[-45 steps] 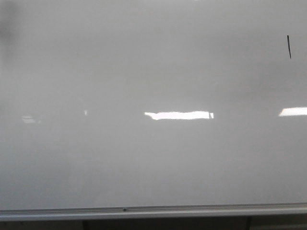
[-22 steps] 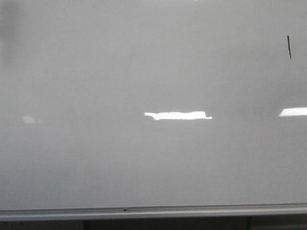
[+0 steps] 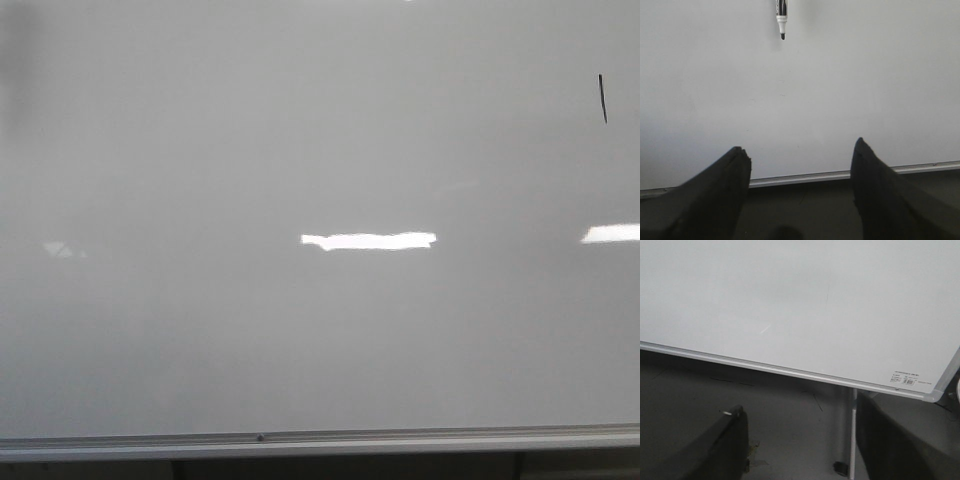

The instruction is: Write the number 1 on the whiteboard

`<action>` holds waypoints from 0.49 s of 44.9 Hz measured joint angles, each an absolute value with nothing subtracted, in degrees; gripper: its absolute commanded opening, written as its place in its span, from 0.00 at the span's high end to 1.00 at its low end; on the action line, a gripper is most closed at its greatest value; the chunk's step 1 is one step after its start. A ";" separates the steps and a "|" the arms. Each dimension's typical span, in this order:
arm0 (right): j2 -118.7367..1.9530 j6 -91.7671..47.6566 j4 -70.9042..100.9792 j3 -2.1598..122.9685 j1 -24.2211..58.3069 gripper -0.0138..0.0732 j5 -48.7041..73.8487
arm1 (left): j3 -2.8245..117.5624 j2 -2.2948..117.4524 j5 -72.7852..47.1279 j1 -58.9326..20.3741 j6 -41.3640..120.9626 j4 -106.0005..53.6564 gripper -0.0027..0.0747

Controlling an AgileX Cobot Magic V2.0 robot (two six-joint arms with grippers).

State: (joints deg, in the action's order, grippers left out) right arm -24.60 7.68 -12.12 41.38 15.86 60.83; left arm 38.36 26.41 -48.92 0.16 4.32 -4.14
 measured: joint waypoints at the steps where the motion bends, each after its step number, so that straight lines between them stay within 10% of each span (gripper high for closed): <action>1: -24.60 7.68 -12.12 41.38 15.86 0.41 60.83 | 38.30 26.41 -48.92 0.16 4.32 -4.14 0.57; 14: -24.47 7.68 -12.12 41.38 15.86 0.85 60.83 | 38.22 26.41 -48.81 0.16 4.45 -4.14 0.99; 22: -24.47 7.68 -12.12 41.38 15.86 0.92 60.83 | 38.22 26.41 -48.81 0.16 4.45 -4.14 0.99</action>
State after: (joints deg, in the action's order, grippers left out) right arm -24.47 7.68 -12.12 41.38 15.86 60.83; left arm 38.22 26.41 -48.81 0.16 4.45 -4.14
